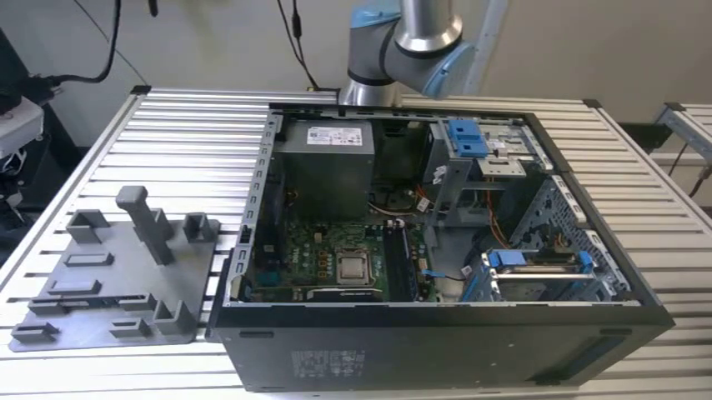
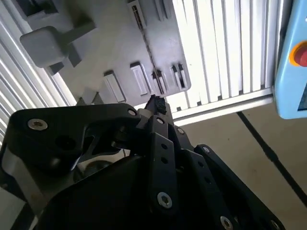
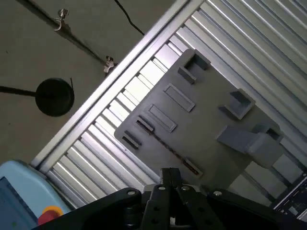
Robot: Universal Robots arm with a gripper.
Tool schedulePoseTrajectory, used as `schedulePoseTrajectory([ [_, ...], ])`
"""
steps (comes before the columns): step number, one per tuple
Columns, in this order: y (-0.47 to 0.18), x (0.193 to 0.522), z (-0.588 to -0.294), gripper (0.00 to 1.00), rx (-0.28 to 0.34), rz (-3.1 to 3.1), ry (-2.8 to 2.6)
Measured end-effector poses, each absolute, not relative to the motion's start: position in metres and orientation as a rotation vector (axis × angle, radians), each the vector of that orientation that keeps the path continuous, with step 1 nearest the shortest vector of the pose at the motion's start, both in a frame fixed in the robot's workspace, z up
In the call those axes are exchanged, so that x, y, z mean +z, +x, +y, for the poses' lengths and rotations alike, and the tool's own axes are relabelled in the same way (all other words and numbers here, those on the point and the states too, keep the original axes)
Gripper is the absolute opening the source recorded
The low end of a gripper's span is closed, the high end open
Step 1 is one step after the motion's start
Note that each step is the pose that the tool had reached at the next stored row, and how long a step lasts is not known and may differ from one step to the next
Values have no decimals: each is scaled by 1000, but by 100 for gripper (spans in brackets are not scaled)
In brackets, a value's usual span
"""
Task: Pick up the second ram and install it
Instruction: 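Pick up the second ram and move it above second insertion slot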
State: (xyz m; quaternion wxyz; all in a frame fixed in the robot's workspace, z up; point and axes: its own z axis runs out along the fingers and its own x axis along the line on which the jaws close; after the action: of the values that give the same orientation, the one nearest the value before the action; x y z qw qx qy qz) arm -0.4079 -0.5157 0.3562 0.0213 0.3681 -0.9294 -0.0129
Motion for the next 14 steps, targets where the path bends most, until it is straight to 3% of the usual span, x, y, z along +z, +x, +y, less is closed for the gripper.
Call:
schedulePoseTrajectory([
  [14, -408, 356, -516, 11, -25, -2709, 1495],
])
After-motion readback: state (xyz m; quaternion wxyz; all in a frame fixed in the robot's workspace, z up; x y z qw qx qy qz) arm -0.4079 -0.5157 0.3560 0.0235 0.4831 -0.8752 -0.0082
